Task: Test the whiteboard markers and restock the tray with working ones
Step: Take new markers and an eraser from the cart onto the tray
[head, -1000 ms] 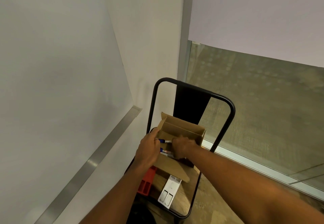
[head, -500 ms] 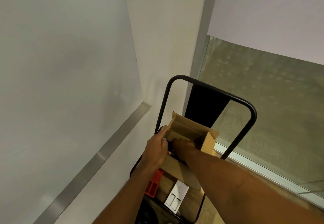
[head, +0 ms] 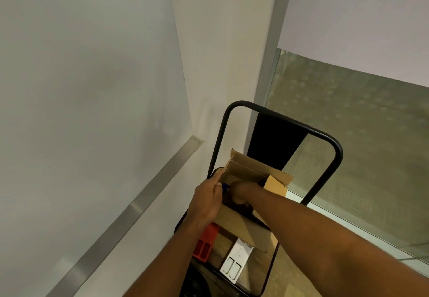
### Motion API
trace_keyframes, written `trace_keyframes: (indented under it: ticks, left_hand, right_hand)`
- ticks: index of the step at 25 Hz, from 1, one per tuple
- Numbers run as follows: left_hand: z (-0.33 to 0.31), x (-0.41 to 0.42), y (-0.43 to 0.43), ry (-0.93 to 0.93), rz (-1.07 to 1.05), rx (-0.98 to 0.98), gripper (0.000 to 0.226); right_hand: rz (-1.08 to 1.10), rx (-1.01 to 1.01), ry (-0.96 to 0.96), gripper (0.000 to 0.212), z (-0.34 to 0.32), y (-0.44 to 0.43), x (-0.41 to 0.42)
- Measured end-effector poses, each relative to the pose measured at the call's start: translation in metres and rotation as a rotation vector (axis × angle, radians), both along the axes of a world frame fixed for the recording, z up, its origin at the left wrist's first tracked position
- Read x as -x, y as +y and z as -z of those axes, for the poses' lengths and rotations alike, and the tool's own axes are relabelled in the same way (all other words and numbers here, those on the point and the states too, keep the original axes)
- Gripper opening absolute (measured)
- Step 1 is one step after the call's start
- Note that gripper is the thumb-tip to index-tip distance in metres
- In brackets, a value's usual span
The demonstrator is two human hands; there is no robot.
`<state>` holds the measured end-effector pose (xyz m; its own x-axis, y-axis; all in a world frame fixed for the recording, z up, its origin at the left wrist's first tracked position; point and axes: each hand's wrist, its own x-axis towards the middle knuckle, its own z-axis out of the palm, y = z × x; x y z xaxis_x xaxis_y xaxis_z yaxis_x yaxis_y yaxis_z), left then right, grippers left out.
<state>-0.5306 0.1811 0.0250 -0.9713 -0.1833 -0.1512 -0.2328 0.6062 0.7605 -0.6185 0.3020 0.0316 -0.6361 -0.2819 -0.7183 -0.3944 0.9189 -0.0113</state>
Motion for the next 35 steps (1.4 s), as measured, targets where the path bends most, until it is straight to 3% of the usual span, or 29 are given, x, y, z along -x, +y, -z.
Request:
trace_keyframes:
  ticks: [3,7,12,19,25,29,35]
  left_hand:
    - [-0.005,0.0,0.001,-0.006,-0.001,-0.028,0.037]
    - [-0.017,-0.006,0.001,-0.021,-0.013,-0.042,0.034]
    - [-0.035,-0.014,0.003,-0.006,0.032,0.005,0.028]
    - [-0.045,-0.017,0.006,-0.158,0.195,0.284,0.043]
    - [-0.056,-0.013,-0.013,-0.148,-0.123,-0.002,0.048]
    - [-0.064,-0.017,-0.008,-0.053,-0.379,-0.228,0.027]
    - [-0.07,-0.036,0.011,0.059,-0.522,-0.256,0.015]
  right_hand:
    - [0.059,0.071,0.172,0.015,-0.027,0.001,0.0]
    - [0.034,0.044,0.35,0.004,-0.072,0.02,-0.008]
    - [0.199,0.211,0.423,0.017,-0.09,0.08,-0.031]
    - [0.329,0.26,0.451,0.021,-0.087,0.125,-0.068]
    - [0.413,0.475,0.511,0.023,-0.102,0.14,-0.092]
    - [0.435,0.638,0.537,0.021,-0.121,0.136,-0.099]
    - [0.38,0.883,0.431,0.015,-0.144,0.113,-0.114]
